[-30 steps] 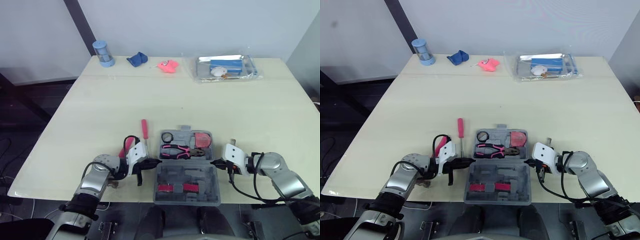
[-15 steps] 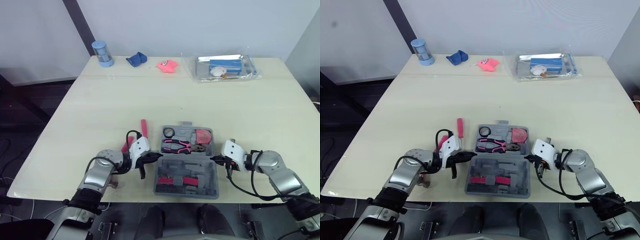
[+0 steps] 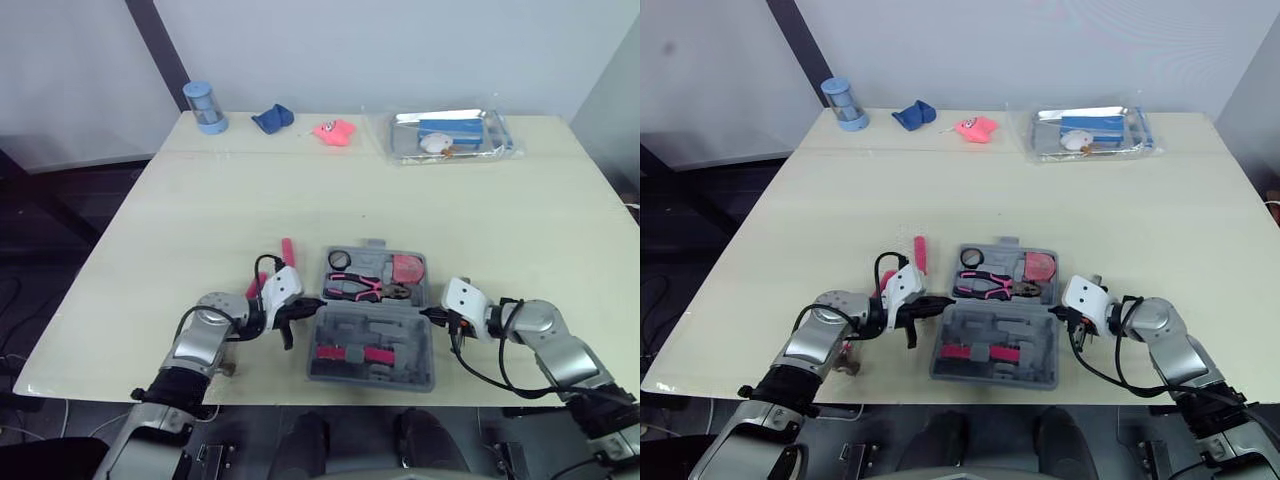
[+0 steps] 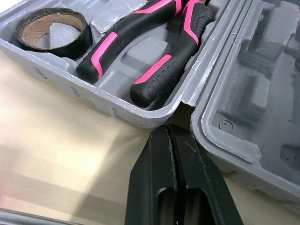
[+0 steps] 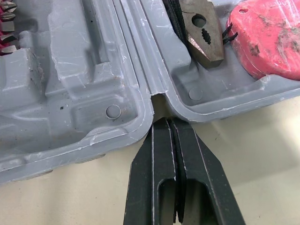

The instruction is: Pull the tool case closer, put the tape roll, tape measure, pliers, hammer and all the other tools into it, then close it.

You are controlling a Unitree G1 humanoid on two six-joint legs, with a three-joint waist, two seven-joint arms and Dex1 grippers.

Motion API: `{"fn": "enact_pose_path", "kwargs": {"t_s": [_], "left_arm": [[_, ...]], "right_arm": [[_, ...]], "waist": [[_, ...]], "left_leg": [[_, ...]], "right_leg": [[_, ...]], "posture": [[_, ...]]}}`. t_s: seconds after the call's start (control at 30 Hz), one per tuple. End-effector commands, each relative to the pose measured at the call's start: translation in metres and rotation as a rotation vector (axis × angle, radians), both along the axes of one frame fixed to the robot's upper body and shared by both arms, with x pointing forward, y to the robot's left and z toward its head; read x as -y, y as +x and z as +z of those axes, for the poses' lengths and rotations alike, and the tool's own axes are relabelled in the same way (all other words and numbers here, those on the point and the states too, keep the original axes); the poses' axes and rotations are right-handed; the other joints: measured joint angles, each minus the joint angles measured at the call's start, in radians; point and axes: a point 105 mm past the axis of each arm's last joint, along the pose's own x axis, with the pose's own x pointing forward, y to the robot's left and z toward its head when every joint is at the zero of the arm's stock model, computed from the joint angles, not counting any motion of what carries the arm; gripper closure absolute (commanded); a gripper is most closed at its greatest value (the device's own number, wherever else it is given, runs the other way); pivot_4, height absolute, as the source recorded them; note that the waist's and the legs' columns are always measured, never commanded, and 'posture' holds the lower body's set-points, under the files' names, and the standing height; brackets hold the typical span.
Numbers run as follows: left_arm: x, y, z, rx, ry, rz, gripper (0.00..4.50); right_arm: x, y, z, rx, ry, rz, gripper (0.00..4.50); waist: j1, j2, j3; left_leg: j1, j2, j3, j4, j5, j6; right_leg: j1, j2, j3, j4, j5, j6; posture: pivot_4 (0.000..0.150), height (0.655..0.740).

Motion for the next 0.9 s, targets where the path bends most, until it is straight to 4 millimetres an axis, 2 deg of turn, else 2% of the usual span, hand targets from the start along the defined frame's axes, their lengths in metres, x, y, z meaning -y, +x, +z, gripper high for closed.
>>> {"fn": "enact_pose_path", "kwargs": {"t_s": [0.03,0.5,0.9], "left_arm": [[0.018,-0.002,0.009,0.044,-0.034,-0.077,4.47],[0.016,-0.003,0.005,0.033,-0.027,-0.076,4.47],[0.014,-0.003,0.004,0.034,-0.023,-0.076,4.47]], "right_arm": [[-0.016,0.005,0.015,0.068,0.049,0.042,4.5],[-0.019,0.015,0.018,0.119,0.066,0.016,4.5],[-0.021,0.015,0.016,0.12,0.07,0.018,4.5]], "waist": [[0.001,0.0,0.0],[0.001,0.0,0.0],[0.001,0.0,0.0]], "left_leg": [[0.0,0.0,0.0,0.0,0.0,0.0],[0.0,0.0,0.0,0.0,0.0,0.0],[0.0,0.0,0.0,0.0,0.0,0.0]], "right_leg": [[0.0,0.0,0.0,0.0,0.0,0.0],[0.0,0.0,0.0,0.0,0.0,0.0],[0.0,0.0,0.0,0.0,0.0,0.0]], "posture": [[0.15,0.74],[0.15,0.74],[0.15,0.74]]}}
